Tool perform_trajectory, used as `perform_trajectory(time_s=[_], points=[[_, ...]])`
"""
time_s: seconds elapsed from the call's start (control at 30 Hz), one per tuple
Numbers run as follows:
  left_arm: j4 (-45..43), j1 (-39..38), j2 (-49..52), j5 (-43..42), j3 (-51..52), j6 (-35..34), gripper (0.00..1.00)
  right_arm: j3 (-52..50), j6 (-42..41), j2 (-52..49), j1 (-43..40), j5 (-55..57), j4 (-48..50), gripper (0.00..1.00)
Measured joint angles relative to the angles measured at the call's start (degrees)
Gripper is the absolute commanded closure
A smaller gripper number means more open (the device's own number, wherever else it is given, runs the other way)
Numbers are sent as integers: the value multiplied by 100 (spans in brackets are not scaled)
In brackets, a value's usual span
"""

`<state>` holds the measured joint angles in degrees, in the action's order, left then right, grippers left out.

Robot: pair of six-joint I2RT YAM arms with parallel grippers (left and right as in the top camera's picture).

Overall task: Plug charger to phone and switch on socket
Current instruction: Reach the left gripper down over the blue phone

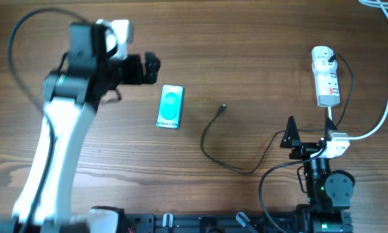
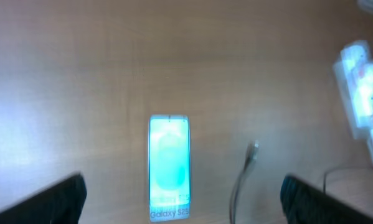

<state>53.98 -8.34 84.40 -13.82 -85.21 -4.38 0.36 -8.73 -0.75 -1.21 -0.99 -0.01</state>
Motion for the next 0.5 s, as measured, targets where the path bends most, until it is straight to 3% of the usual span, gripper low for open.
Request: perform_trajectory(time_s=[0.07, 0.13, 0.3, 0.5], points=[[911, -262, 1165, 127, -1165, 31, 0, 0, 0, -2, 0, -2, 4, 0], [1145, -450, 1827, 195, -1602, 39, 0, 0, 0, -2, 0, 0, 7, 0], [940, -706, 2649, 70, -1720, 37, 0, 0, 0, -2, 0, 0, 4, 0], [1281, -883, 3309, 295, -1722, -632, 0, 0, 0, -2, 0, 0, 4, 0]])
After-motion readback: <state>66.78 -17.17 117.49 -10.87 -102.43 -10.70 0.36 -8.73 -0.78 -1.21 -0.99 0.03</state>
